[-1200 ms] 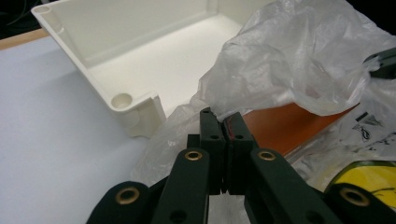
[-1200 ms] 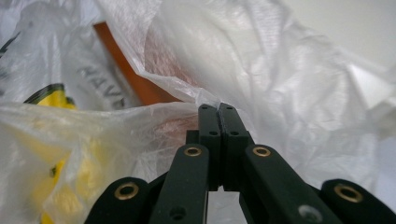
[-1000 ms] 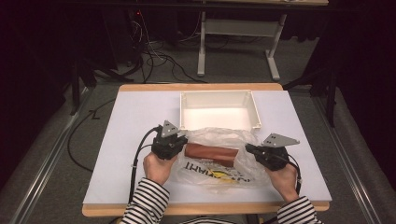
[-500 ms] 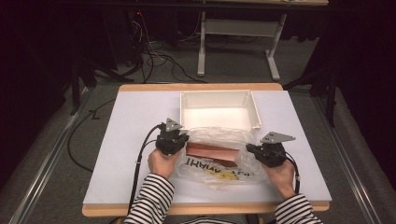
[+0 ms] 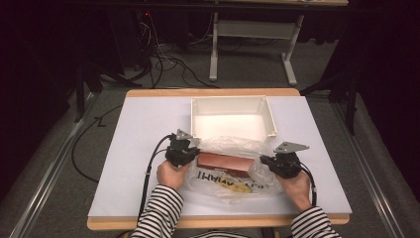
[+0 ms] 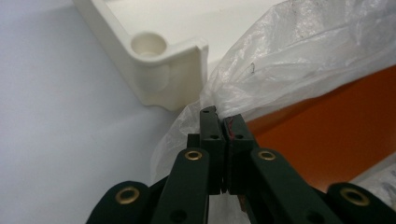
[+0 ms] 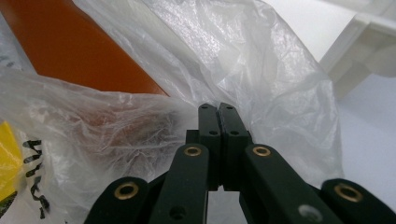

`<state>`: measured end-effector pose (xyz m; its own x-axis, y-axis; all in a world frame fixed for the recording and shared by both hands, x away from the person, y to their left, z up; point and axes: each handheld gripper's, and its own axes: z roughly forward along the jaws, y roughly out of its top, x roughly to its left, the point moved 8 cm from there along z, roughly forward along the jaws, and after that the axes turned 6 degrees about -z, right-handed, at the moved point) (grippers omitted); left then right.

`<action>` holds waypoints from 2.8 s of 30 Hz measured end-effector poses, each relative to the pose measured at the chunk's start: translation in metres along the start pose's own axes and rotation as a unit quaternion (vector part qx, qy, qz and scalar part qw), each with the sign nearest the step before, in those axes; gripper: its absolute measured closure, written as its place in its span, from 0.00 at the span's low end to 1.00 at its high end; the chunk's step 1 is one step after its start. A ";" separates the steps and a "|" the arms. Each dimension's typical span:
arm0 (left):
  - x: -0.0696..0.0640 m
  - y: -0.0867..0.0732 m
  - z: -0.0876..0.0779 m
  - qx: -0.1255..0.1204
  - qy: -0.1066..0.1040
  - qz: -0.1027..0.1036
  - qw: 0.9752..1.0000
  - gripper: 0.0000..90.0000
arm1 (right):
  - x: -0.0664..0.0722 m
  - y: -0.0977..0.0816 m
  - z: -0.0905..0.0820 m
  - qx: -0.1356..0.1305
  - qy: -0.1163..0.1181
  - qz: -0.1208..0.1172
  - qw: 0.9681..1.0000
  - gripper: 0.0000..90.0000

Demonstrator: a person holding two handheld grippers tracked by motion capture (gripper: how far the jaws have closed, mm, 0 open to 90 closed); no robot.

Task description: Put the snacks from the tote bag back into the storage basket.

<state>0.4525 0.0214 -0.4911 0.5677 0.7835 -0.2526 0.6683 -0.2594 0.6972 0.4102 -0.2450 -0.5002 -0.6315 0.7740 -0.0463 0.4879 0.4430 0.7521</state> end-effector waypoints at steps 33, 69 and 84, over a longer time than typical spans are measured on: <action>-0.006 -0.015 -0.023 -0.038 0.062 0.020 0.997 0.66 | -0.003 -0.009 0.014 0.028 -0.002 -0.003 1.000 0.96; -0.024 -0.072 -0.026 0.005 0.060 0.017 0.998 0.48 | 0.034 -0.012 -0.047 -0.016 0.023 -0.017 0.999 0.51; -0.023 -0.083 -0.022 0.036 0.050 0.059 0.996 0.95 | 0.029 -0.050 -0.017 0.067 0.007 -0.052 0.996 0.99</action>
<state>0.3731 0.0372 -0.5281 0.5966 0.7961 -0.1009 0.6337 -0.3903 0.6679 0.3572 -0.2526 -0.5278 -0.6913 0.7143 -0.1092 0.4948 0.5781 0.6488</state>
